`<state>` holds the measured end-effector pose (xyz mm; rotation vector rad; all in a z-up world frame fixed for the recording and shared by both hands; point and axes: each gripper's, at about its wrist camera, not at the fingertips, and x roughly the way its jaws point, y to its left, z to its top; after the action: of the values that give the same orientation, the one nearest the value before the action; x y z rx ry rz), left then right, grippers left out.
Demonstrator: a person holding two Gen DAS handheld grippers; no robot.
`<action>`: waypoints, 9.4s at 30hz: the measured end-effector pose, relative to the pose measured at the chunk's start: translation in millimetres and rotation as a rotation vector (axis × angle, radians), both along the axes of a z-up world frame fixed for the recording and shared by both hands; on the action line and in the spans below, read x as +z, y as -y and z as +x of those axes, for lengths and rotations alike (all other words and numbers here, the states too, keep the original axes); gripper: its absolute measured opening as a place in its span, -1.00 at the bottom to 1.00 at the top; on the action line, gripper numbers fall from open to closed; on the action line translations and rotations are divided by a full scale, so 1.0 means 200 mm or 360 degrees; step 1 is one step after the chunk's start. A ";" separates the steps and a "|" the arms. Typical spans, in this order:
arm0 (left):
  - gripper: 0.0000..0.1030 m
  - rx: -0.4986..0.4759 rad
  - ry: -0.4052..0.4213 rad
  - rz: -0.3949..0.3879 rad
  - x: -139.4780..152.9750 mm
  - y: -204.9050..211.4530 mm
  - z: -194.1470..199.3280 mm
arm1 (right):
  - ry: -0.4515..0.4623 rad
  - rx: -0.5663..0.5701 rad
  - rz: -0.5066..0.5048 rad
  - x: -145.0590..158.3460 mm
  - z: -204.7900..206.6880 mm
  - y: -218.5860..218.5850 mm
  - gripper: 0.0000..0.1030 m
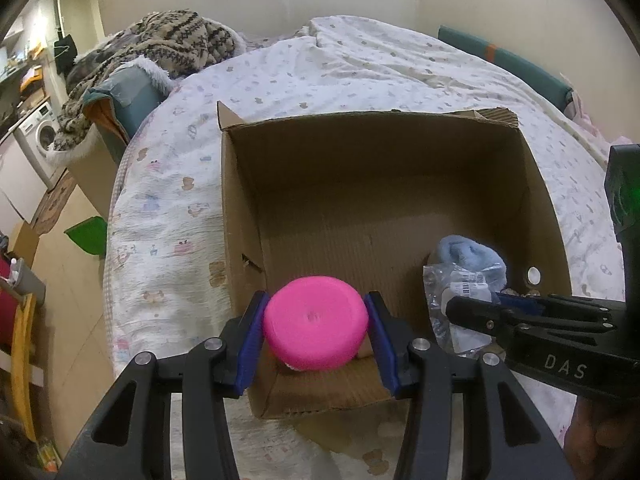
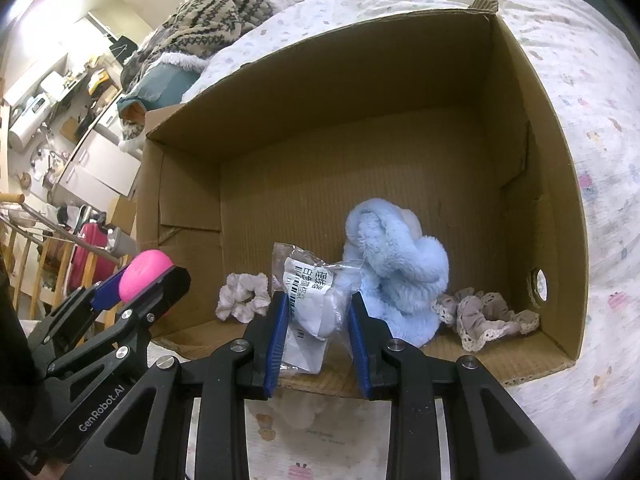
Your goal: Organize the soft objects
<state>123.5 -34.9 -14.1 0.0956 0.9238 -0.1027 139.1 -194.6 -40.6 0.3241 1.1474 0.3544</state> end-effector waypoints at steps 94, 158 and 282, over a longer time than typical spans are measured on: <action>0.32 0.0631 -0.0405 -0.0296 -0.16 -0.47 -0.30 | -0.0345 0.0103 -0.0131 -0.29 -0.27 -0.23 -0.51; -0.88 0.0639 -0.0187 -0.0030 -0.01 -0.52 -0.36 | -0.0136 -0.0056 -0.0013 0.04 -0.46 0.11 -0.51; 0.99 0.0291 0.0358 -0.0091 0.37 -0.28 -0.57 | 0.0629 -0.0262 -0.0282 0.39 -0.56 0.16 1.00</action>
<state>9.6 20.6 59.3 -0.0305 0.7009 0.0508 26.3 -227.6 37.8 0.1799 0.7514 0.1593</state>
